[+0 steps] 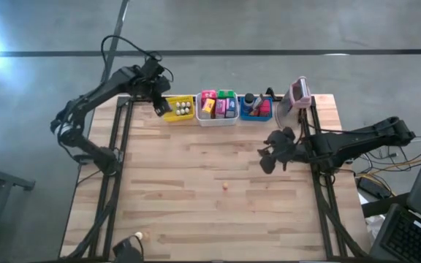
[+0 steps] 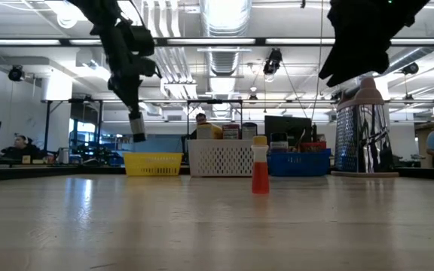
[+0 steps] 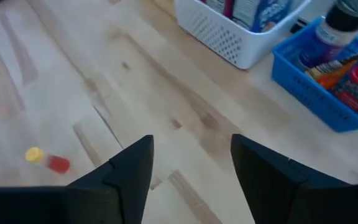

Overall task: Pick & Place Kitchen Items
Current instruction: Put the black food coloring bottle into the yellow basket

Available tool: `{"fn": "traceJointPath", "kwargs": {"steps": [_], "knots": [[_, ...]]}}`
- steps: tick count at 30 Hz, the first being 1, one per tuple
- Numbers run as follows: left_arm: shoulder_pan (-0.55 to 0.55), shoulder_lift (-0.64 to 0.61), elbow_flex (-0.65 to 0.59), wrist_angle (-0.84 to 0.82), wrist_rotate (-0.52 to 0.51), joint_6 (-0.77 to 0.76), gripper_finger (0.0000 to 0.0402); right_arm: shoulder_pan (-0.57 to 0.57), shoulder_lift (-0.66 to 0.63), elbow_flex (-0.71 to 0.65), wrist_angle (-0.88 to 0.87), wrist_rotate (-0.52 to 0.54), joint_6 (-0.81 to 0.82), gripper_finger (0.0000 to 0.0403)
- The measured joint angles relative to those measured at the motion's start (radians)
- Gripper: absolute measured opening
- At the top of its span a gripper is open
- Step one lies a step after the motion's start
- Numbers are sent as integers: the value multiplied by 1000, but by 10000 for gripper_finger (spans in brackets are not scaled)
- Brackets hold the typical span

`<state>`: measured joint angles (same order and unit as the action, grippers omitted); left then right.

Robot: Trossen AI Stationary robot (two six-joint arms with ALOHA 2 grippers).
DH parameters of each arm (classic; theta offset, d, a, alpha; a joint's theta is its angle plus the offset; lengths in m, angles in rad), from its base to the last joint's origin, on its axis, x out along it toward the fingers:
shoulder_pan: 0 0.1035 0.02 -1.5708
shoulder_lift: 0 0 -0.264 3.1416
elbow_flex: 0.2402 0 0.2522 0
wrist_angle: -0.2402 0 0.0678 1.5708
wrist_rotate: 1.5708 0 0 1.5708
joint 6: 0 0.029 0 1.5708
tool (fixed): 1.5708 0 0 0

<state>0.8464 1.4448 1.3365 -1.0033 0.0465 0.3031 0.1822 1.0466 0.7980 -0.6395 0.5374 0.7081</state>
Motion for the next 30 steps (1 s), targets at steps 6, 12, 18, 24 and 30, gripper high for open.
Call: {"fn": "traceJointPath", "kwargs": {"steps": [6,12,18,24,30], "knots": [[45,59,0,1,-1,-1,131,0,-57,-40,2,17,48,198],[48,97,0,50,-2,7,131,0,-56,-45,2,17,43,187],[53,149,55,48,-3,15,131,0,-56,-49,0,17,17,175],[64,236,137,12,-4,20,131,1,-56,-49,0,16,13,163],[74,312,193,-41,-7,21,131,1,-56,-49,-10,16,6,151]]}}
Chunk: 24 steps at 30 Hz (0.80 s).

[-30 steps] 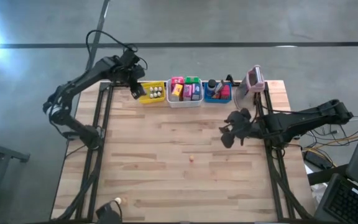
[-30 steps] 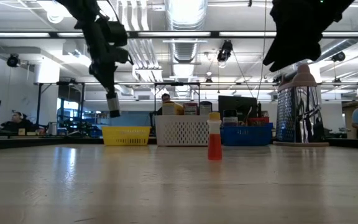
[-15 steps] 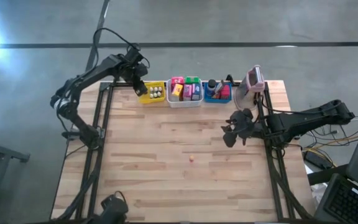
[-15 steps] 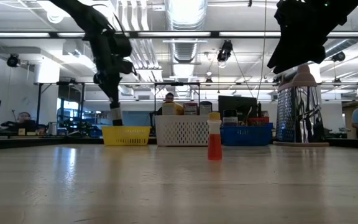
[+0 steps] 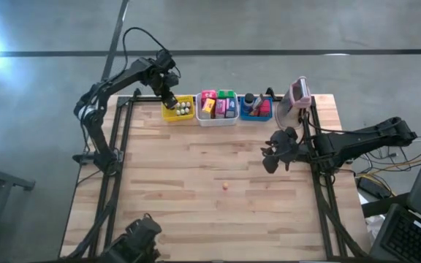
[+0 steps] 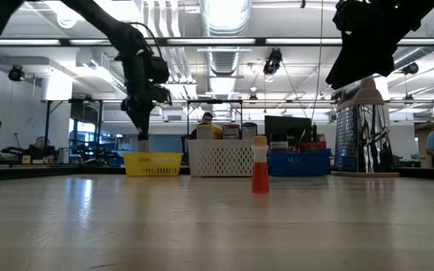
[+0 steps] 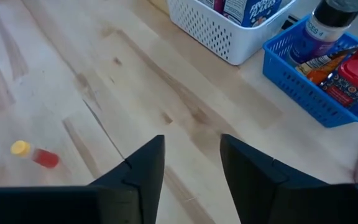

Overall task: Pick & Place Kitchen Items
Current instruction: Put the black food coloring bottle into the yellow basket

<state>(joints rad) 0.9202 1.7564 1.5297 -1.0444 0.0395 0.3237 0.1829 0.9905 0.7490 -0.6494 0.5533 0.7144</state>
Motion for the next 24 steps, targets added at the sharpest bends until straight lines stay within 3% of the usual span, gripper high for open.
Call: {"fn": "traceJointPath", "kwargs": {"steps": [16,24], "knots": [[17,76,4,25,0,-4,131,0,0,-2,1,23,-34,118],[21,110,7,38,2,-10,131,0,0,-2,1,26,-34,133]]}}
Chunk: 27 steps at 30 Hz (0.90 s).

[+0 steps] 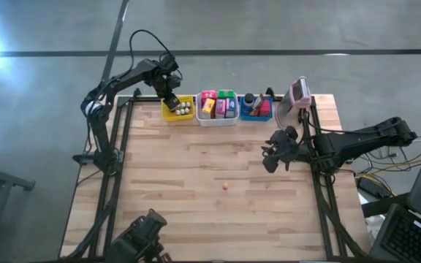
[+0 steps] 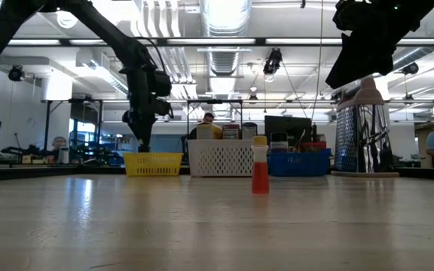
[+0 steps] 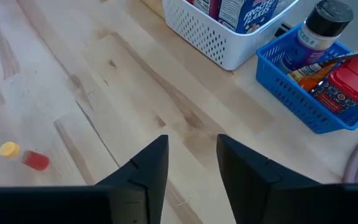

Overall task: Pick & Place Kitchen Items
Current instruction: Put the black food coloring bottle into the yellow basket

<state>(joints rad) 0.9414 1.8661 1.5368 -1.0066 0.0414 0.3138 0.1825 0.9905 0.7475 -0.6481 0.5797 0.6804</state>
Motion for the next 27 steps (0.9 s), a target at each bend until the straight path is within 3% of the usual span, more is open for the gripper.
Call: {"fn": "traceJointPath", "kwargs": {"steps": [8,21,27], "knots": [[4,0,-1,16,2,-11,135,0,0,0,0,0,-1,155],[9,0,-3,1,1,-1,201,0,0,0,0,0,-1,181],[13,-2,8,-18,-9,26,210,0,0,0,0,0,-3,184]]}}
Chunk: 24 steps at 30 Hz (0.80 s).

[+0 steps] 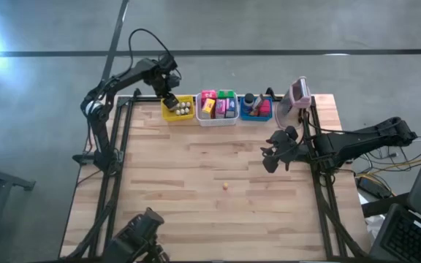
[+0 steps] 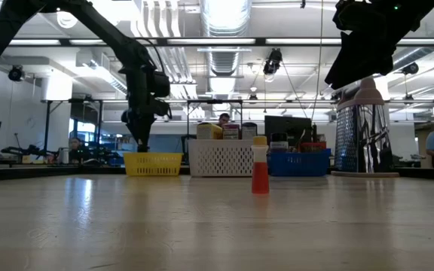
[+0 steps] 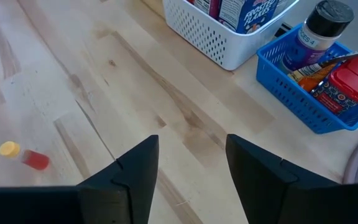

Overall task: Pick & Place Kitchen Items
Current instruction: Put the black food coloring bottle into the yellow basket, then put the yellow food coloring bottle into the yellow basket

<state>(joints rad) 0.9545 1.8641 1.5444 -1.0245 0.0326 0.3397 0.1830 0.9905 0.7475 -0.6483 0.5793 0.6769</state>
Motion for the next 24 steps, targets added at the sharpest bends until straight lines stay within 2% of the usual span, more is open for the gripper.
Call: {"fn": "traceJointPath", "kwargs": {"steps": [10,15,18,24], "knots": [[1,-2,108,-102,-3,-6,211,0,0,0,0,5,0,155],[1,-15,160,-218,-1,-9,211,0,0,0,0,33,-36,139],[1,-73,172,-253,1,-52,211,0,0,0,0,120,-46,130],[-6,-280,147,-254,3,-142,211,0,0,0,1,390,-48,111]]}}
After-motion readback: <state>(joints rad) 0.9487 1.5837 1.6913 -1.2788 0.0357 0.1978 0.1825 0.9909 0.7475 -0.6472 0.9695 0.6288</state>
